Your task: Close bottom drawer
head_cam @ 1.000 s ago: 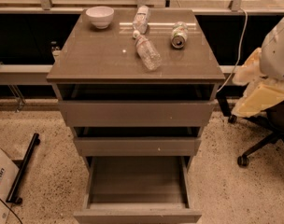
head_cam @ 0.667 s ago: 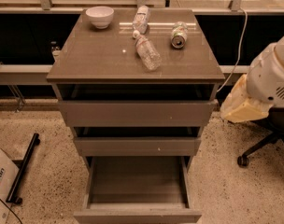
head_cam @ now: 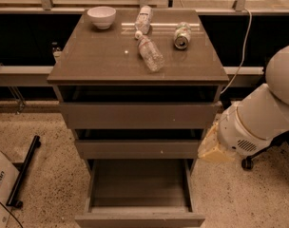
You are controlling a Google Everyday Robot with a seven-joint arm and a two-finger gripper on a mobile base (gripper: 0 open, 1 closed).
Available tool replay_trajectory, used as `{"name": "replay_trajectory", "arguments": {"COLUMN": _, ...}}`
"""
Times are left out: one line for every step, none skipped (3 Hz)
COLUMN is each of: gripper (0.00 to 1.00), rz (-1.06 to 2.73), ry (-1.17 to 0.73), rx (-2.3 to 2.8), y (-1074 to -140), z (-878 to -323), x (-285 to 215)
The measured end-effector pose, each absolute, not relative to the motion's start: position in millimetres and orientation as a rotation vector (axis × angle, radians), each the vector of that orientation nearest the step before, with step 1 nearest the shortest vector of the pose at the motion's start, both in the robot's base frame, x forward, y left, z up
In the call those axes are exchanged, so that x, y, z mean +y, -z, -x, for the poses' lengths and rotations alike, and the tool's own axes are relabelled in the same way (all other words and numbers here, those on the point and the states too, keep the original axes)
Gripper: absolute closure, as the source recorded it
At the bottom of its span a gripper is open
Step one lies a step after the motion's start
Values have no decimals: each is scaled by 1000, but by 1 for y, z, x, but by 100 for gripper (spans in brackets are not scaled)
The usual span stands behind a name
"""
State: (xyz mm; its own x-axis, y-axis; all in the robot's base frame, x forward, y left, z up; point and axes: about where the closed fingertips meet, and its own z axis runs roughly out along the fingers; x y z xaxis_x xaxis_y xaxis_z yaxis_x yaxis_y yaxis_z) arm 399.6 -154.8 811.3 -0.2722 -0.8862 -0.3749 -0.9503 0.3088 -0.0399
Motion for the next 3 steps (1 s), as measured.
{"name": "replay_trajectory", "arguments": {"gripper": 100, "rz": 1651, "ry": -275, "rx": 2254, "y": -811, "z": -400, "x": -155}}
{"name": "replay_trajectory", "arguments": {"gripper": 100, "rz": 1647, "ry": -319, "rx": 2261, "y": -790, "z": -400, "x": -146}}
{"name": "replay_trajectory", "arguments": {"gripper": 100, "rz": 1628, "ry": -384, "rx": 2250, "y": -757, "z": -397, "x": -136}}
